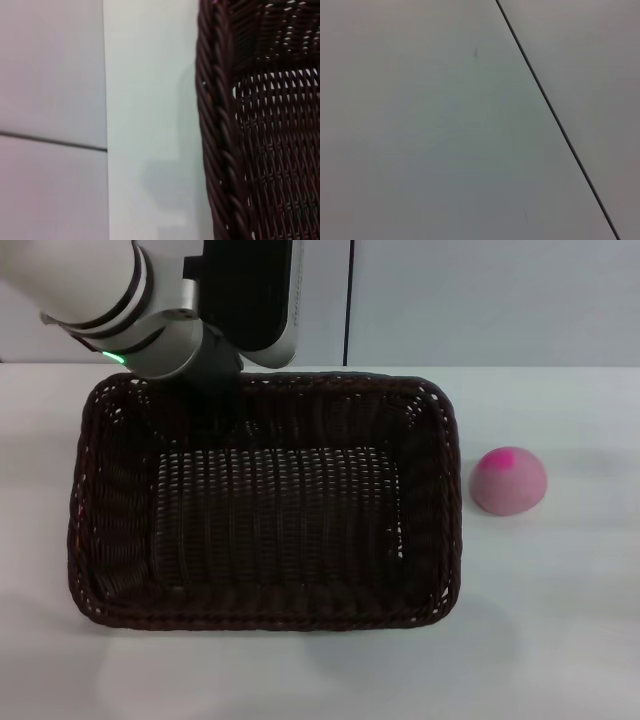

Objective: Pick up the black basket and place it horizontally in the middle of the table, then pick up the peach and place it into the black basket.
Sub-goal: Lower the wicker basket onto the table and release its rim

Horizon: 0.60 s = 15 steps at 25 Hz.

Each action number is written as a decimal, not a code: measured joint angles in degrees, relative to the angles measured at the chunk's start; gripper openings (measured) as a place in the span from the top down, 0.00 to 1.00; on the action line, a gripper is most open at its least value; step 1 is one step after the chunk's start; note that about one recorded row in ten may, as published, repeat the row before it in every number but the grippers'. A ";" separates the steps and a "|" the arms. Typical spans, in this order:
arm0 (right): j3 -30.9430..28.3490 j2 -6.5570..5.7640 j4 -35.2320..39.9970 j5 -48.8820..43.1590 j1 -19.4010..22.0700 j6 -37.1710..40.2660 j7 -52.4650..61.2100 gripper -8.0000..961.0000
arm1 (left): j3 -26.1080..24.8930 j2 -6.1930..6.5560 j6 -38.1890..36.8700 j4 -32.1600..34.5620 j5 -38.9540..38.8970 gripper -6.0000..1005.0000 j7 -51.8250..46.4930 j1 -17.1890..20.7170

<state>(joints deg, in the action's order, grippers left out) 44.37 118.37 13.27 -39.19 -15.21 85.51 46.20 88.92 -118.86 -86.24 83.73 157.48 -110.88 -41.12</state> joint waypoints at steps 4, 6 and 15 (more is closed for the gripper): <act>0.16 0.02 0.00 -0.01 -0.31 0.00 0.01 0.31 | 0.54 -0.03 0.93 0.21 0.88 0.76 -2.31 0.55; 0.25 0.03 0.00 -0.01 -0.54 0.00 0.01 0.31 | 0.81 -0.03 1.13 0.21 0.95 0.73 -2.94 0.62; 0.28 0.22 -0.26 -0.01 -1.20 -0.24 -0.27 0.32 | 5.63 0.02 2.24 0.43 2.76 0.60 -3.77 1.77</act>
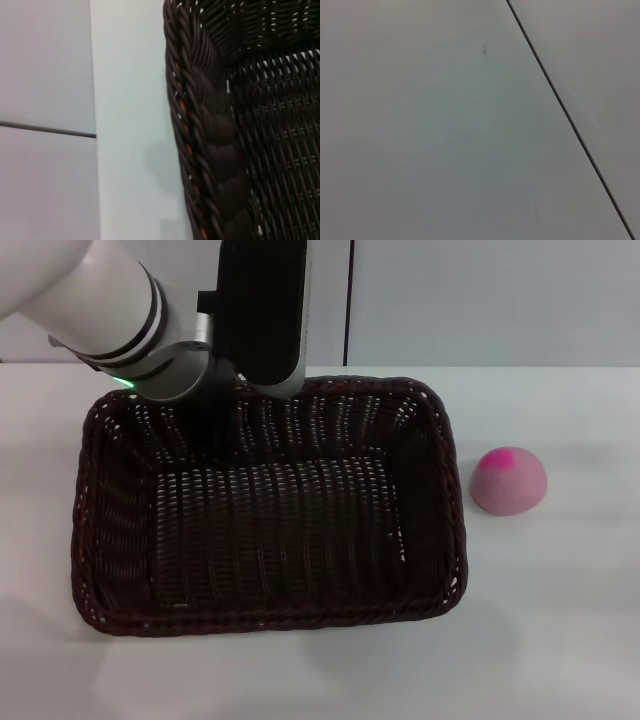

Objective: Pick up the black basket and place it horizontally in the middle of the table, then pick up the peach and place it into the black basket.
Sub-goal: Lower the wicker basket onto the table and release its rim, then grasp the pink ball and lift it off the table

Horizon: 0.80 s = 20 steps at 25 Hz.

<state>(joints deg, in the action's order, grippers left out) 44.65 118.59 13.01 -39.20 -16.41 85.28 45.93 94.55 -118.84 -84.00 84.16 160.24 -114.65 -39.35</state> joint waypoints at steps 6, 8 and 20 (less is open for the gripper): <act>-0.01 -0.02 0.15 -0.02 -0.04 -0.43 0.00 0.32 | -0.57 0.01 1.71 1.29 -0.38 0.48 -0.89 0.22; 0.00 -0.03 0.17 -0.03 0.00 -0.45 0.08 0.32 | -0.63 0.05 2.00 1.79 -0.46 0.44 -0.90 0.28; -2.21 -2.90 22.83 -24.81 5.37 -4.12 21.28 0.32 | -21.59 0.47 14.48 11.73 -32.95 0.30 5.43 15.34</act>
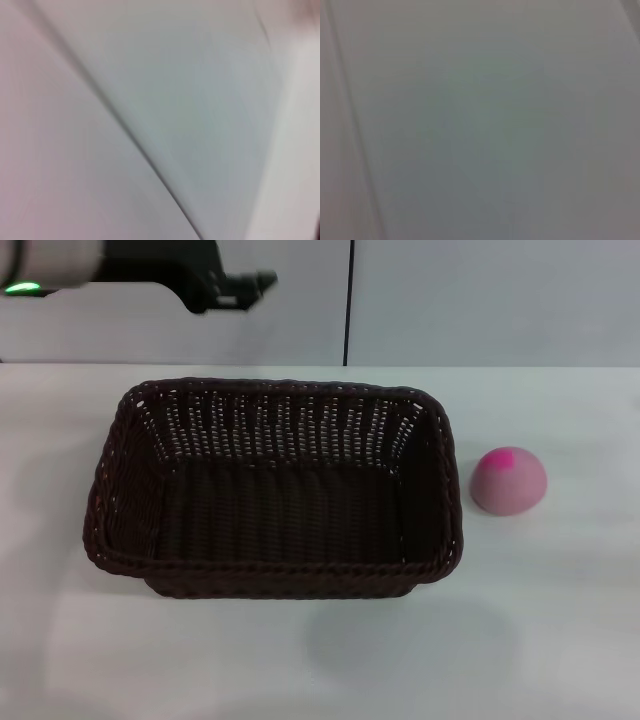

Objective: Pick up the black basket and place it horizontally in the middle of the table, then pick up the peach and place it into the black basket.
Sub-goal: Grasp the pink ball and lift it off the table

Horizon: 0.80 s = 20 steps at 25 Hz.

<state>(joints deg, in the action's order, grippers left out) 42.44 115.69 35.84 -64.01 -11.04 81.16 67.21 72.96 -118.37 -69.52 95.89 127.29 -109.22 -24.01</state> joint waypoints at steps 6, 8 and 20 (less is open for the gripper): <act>-3.77 -1.22 25.96 -34.40 -2.98 2.26 34.53 0.32 | -4.31 0.01 7.11 -6.41 -34.75 0.30 14.89 16.45; -3.71 -1.53 31.54 -43.93 -6.35 6.05 44.33 0.32 | -4.37 0.02 6.95 -10.68 -45.35 0.30 21.66 20.19; 1.13 1.49 34.21 -79.68 -24.11 15.71 69.09 0.32 | -10.58 0.11 -18.15 -43.91 -74.55 0.30 48.47 27.33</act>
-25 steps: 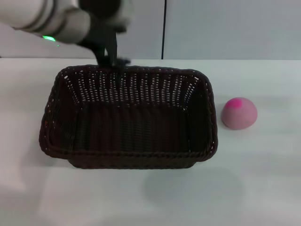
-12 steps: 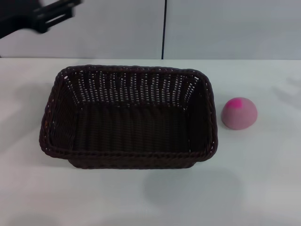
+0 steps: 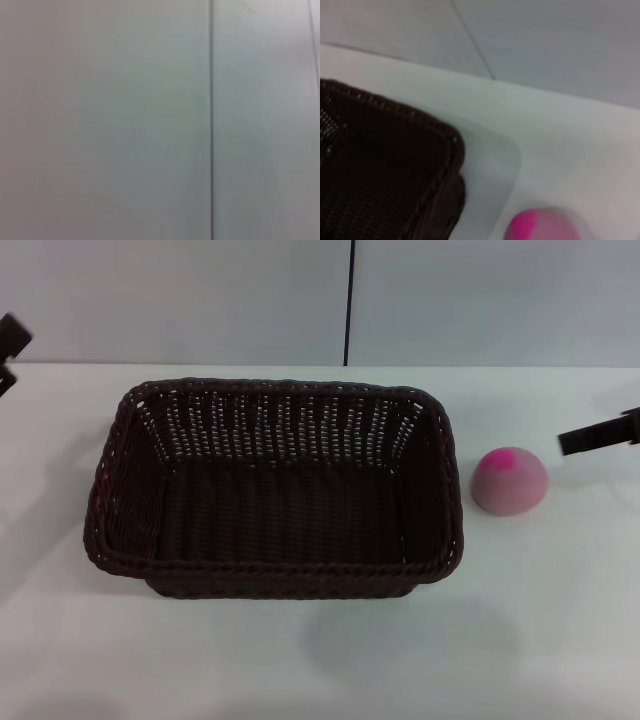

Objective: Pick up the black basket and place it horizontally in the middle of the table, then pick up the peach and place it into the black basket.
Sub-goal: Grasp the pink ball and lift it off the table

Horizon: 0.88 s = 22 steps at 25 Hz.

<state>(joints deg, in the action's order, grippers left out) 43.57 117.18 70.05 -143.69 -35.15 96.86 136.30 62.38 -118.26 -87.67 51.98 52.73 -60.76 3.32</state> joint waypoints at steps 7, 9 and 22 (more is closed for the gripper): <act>2.92 0.87 -8.96 -0.67 -2.36 -5.80 0.81 0.32 | -2.61 0.05 -3.33 -2.50 0.07 0.30 0.25 0.79; 3.83 0.90 -11.75 -0.75 -2.84 -7.83 1.00 0.32 | -2.61 0.05 -3.33 -2.50 0.07 0.30 0.25 0.79; 4.66 0.50 -17.76 -1.41 -3.70 -12.71 1.36 0.44 | -3.61 0.14 -3.26 -2.60 0.20 0.30 0.03 -0.34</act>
<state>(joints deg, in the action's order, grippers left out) 48.23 117.68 52.29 -145.10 -38.85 84.15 137.66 58.77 -118.12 -90.92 49.39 52.93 -60.73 2.98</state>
